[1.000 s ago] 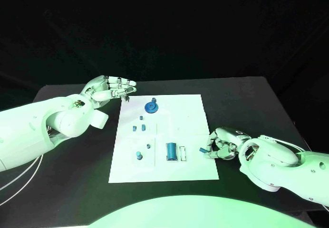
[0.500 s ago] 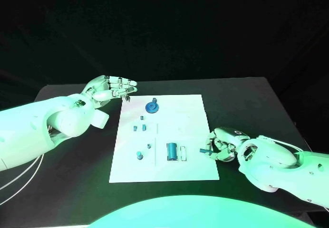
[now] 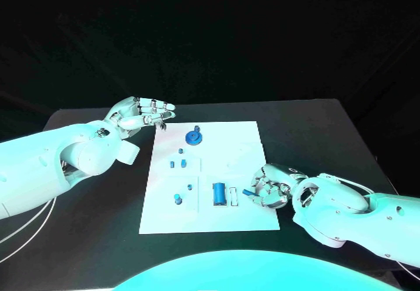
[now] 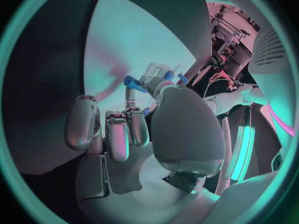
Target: Assemble the parts on the task board
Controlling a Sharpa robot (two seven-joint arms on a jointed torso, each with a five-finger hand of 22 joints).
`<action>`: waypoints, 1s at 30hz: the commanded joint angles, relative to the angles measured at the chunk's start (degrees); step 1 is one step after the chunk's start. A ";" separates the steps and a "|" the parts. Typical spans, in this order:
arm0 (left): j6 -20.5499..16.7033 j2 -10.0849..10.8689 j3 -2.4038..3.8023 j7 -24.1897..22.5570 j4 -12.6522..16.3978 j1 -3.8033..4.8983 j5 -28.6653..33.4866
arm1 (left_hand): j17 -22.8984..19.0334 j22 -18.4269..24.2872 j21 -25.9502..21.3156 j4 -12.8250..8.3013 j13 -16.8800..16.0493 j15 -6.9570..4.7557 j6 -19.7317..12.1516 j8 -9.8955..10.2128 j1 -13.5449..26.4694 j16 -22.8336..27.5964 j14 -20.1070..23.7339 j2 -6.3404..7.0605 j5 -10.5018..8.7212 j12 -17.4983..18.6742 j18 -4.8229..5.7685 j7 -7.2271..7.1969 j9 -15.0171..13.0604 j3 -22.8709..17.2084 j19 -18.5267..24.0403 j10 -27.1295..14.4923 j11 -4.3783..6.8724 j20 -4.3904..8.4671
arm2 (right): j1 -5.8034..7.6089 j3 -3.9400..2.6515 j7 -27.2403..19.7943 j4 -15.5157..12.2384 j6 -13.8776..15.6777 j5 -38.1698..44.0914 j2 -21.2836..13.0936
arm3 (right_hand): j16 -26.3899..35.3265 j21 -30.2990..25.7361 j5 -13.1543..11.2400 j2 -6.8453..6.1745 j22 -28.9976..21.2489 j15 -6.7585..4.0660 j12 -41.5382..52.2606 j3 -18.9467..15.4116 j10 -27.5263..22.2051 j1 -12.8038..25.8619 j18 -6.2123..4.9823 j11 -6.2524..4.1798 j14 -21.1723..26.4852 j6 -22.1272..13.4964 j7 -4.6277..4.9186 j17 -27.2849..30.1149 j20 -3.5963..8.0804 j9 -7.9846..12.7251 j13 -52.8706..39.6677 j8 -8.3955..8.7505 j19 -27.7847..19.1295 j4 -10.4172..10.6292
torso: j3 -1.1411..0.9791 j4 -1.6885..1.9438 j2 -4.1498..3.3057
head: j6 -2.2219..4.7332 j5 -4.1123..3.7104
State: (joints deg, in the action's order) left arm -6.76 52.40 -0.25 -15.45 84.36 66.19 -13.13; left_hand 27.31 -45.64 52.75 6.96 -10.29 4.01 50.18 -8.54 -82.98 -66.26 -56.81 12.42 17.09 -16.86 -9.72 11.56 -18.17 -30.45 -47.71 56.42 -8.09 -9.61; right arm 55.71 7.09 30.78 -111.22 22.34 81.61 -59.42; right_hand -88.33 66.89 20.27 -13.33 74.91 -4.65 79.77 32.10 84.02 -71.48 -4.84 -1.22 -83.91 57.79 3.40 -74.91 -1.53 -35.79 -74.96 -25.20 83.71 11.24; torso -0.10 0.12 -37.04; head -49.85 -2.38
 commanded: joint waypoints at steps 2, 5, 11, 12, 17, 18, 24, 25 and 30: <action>0.08 -0.14 0.03 -0.50 0.08 0.02 0.19 | -0.08 0.06 -0.21 0.20 -0.08 -0.10 -0.12 -0.33 0.40 -0.25 0.48 -0.07 0.04 -0.21 -0.79 -0.01 0.07 0.02 0.36 -0.49 0.07 0.08 | 0.04 -0.02 0.63 0.54 0.78 -11.43 1.02 | -0.34 -0.34 1.75 -0.02 8.89 -0.25 0.28 0.27 2.11 1.15 0.87 -0.31 -5.35 0.91 -0.73 -11.40 0.06 -0.18 -8.30 -0.19 0.31 -1.16 | -0.01 0.08 -0.10 | -0.09 0.01; 0.10 -0.12 0.03 -0.52 0.09 0.02 0.19 | -0.08 0.06 -0.21 0.20 -0.08 -0.10 -0.12 -0.33 0.40 -0.25 0.48 -0.07 0.04 -0.21 -0.79 -0.01 0.07 0.02 0.36 -0.49 0.07 0.08 | 0.05 -0.03 0.79 1.02 0.67 -13.75 1.90 | -0.36 -0.44 1.65 -0.01 8.90 -0.22 0.37 -0.29 2.15 2.19 0.87 -0.27 -5.37 1.02 -0.69 -11.46 0.06 -0.18 -8.37 -0.14 0.31 -0.64 | -0.03 0.04 -0.09 | -0.15 0.05; 0.17 -0.09 0.03 -0.55 0.14 0.02 0.20 | -0.08 0.08 -0.24 0.32 -0.09 -0.08 -0.06 -0.39 0.52 -0.28 0.48 -0.15 0.03 -0.26 -0.78 -0.02 0.06 0.02 0.34 -0.52 0.06 0.07 | -0.06 -0.03 0.90 1.86 0.68 -15.47 3.35 | -0.44 -0.31 5.95 -0.73 9.11 -0.17 0.89 -3.43 2.37 6.12 0.92 -0.22 -5.41 1.55 -0.65 -11.65 0.03 -0.12 -8.78 0.11 0.46 1.66 | -0.06 -0.01 -0.10 | -0.15 0.13; 0.18 -0.08 0.03 -0.55 0.15 0.02 0.20 | -0.08 0.08 -0.24 0.32 -0.09 -0.08 -0.06 -0.39 0.52 -0.28 0.48 -0.15 0.03 -0.26 -0.78 -0.02 0.06 0.02 0.34 -0.52 0.06 0.07 | -0.08 -0.03 0.91 1.95 0.72 -15.62 3.54 | -0.42 -0.31 6.02 -0.71 9.12 -0.17 0.87 -3.66 2.36 6.27 0.92 -0.22 -5.40 1.59 -0.65 -11.60 0.03 -0.12 -8.77 0.13 0.46 1.78 | -0.08 0.01 -0.09 | -0.15 0.16; 0.11 -0.02 0.03 -0.51 0.26 0.02 -0.38 | -0.08 0.09 -0.26 0.33 -0.09 -0.08 -0.06 -0.41 0.53 -0.29 0.49 -0.13 0.03 -0.29 -0.78 -0.04 0.06 0.01 0.34 -0.56 0.06 0.06 | -0.14 -0.03 0.89 2.33 1.64 -16.09 4.35 | -0.44 -0.35 5.79 -0.38 9.17 -0.17 0.92 -4.74 2.39 7.10 0.92 -0.22 -5.40 1.71 -0.64 -11.65 0.03 -0.08 -8.83 0.26 0.50 2.58 | -0.07 0.01 -0.13 | -0.15 0.17; 0.12 -0.01 0.03 -0.51 0.29 0.02 -0.55 | -0.08 0.09 -0.26 0.33 -0.09 -0.08 -0.06 -0.41 0.53 -0.29 0.49 -0.13 0.03 -0.29 -0.78 -0.04 0.06 0.01 0.34 -0.56 0.06 0.06 | -0.15 -0.03 0.84 2.37 1.97 -16.14 4.48 | -0.44 -0.41 5.69 -0.31 9.17 -0.17 0.95 -4.97 2.41 7.28 0.92 -0.21 -5.40 1.74 -0.64 -11.64 0.03 -0.07 -8.85 0.29 0.49 2.77 | -0.06 0.01 -0.11 | -0.15 0.18; 0.20 0.03 0.03 -0.50 0.38 0.02 -0.87 | -0.08 0.09 -0.26 0.33 -0.09 -0.08 -0.06 -0.41 0.53 -0.29 0.49 -0.13 0.03 -0.29 -0.78 -0.04 0.06 0.01 0.34 -0.56 0.06 0.06 | -0.16 -0.03 0.60 2.48 3.28 -16.26 5.01 | -0.46 -0.34 5.59 -0.02 9.21 -0.19 1.01 -5.30 2.44 7.55 0.93 -0.23 -5.41 1.91 -0.68 -11.69 0.03 -0.07 -8.90 0.28 0.53 3.14 | -0.08 -0.01 -0.09 | -0.15 0.32; 0.20 0.04 0.03 -0.50 0.38 0.02 -0.86 | -0.08 0.09 -0.26 0.33 -0.09 -0.08 -0.06 -0.41 0.53 -0.29 0.49 -0.13 0.03 -0.29 -0.78 -0.04 0.06 0.01 0.34 -0.56 0.06 0.06 | -0.16 -0.03 0.60 2.52 3.32 -16.27 5.07 | -0.46 -0.36 5.53 0.14 9.22 -0.19 1.06 -5.49 2.46 7.74 0.93 -0.25 -5.42 1.99 -0.70 -11.71 0.04 -0.07 -8.93 0.27 0.54 3.39 | -0.07 -0.03 -0.08 | -0.15 0.31; 0.20 0.11 0.03 -0.47 0.43 0.02 -0.82 | -0.08 0.09 -0.26 0.33 -0.09 -0.08 -0.06 -0.41 0.53 -0.29 0.49 -0.13 0.03 -0.29 -0.78 -0.04 0.06 0.01 0.34 -0.56 0.06 0.06 | -0.16 -0.04 0.62 2.64 3.55 -16.28 5.32 | -0.44 -0.45 5.24 0.38 9.24 -0.22 1.00 -6.07 2.45 8.21 0.91 -0.27 -5.40 2.11 -0.72 -11.63 0.05 -0.07 -8.90 0.31 0.55 4.03 | -0.06 0.00 -0.13 | -0.15 0.33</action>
State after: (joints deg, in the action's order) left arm -6.77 52.54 -0.25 -15.47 84.60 66.19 -13.66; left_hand 27.32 -45.65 52.75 6.96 -10.33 4.01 50.18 -8.75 -82.98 -66.26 -56.81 12.42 17.09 -16.85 -9.72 11.56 -18.17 -30.44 -47.71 56.21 -7.88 -9.60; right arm 55.62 7.06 31.57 -108.56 25.16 65.70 -54.22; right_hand -88.55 66.66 25.73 -12.94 74.95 -4.63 80.64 26.23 84.02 -63.76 -4.84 -1.23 -83.92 59.59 2.64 -74.95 -1.54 -35.91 -74.94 -25.21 83.70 15.11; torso -0.16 0.11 -37.15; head -50.00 -2.06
